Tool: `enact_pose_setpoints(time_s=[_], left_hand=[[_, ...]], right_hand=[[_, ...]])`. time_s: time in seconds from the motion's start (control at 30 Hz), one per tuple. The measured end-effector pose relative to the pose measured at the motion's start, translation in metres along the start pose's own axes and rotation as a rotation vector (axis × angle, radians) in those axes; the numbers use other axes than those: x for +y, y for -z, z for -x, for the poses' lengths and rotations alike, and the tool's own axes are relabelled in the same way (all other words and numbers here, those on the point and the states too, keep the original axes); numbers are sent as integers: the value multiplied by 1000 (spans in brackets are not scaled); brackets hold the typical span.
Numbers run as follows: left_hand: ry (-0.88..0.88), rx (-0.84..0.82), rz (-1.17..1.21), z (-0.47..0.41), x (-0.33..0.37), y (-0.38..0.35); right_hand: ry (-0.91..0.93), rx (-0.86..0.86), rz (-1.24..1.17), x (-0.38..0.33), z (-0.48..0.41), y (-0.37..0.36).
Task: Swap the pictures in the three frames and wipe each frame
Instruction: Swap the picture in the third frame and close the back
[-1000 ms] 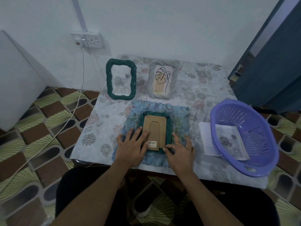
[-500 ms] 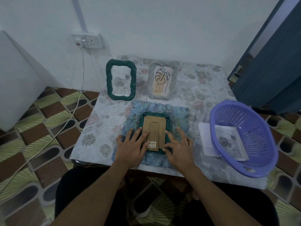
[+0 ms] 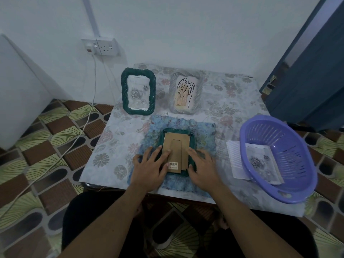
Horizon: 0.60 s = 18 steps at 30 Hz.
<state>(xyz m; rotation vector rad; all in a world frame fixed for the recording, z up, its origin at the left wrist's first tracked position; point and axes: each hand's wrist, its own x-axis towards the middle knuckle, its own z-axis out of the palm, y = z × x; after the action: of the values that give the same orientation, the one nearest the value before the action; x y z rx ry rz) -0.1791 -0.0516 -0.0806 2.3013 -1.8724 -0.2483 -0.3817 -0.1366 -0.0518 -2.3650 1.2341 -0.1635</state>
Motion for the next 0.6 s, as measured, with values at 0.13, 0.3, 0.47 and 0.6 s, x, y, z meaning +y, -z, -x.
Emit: enact_pose_setpoints(time_s=[0.13,0.3,0.47,0.6], left_hand=[[75,98,31,2,-1,-1],[150,153,78,0,-3,-4],[167,115,74,-1,-5,-5],[170,95,66,-1,-6,-4]], right_hand=[[-105,-50,-15,-10,-7,-18],[-130,-55,53,-13,-10,-28],[-74,-57,117,-12,-6,-29],[-58,-94,152,-12,-6,-27]])
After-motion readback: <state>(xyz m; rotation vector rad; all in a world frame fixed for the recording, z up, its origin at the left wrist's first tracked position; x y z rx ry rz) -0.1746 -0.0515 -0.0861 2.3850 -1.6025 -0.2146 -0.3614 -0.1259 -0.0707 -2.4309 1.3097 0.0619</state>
